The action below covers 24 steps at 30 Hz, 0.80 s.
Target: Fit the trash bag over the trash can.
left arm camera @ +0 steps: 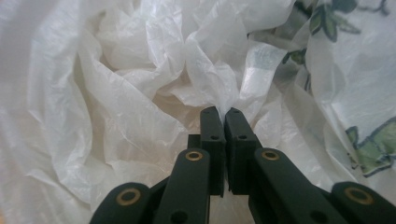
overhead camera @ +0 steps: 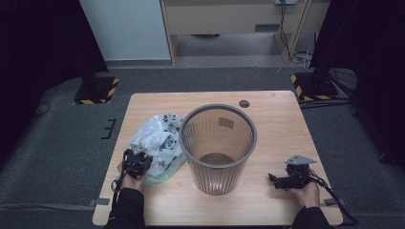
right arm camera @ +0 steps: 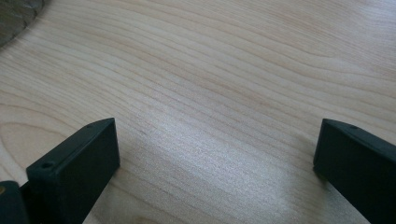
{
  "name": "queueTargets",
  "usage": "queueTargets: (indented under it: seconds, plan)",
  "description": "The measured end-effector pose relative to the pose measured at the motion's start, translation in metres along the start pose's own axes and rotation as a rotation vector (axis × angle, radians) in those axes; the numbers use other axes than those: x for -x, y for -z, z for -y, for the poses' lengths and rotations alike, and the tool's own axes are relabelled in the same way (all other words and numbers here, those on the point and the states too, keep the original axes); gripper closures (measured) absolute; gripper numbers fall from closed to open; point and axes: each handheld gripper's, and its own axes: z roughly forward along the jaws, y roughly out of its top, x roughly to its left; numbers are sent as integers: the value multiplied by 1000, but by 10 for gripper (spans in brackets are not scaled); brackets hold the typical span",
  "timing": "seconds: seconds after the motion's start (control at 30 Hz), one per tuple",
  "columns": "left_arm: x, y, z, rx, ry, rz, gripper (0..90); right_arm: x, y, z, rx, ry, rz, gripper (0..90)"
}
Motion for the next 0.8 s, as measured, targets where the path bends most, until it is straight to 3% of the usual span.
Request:
queueTargets:
  seconds: [0.03,0.07,0.27,0.3,0.43,0.53,0.6,0.63,0.67,0.7,0.8]
  plan:
    - [0,0,0,0,0,0,876,0,0,0,0,-2,0,5]
    - [-1,6,-2,39,22,10,877,0,0,0,0,-1,0,5]
    - [-3,25,-6,142,71,22,877,0,0,0,0,-2,0,5]
    - [-3,33,-9,186,70,18,877,0,0,0,1,0,0,5]
    - [-3,51,-15,286,93,13,876,0,0,0,-1,-1,-1,4]
    - [-3,60,-18,329,98,1,875,0,0,0,-2,1,-1,5]
    - [-4,72,-20,386,101,-18,875,0,0,0,-2,1,-1,5]
    - [-4,72,-20,386,101,-18,874,0,0,0,-2,1,-1,5]
    - [-5,80,-21,426,109,-23,874,0,0,0,-2,1,-1,5]
    - [-5,80,-21,426,109,-23,875,0,0,0,-2,1,-1,5]
    - [-6,101,-26,516,114,-38,874,0,0,0,-2,1,-1,5]
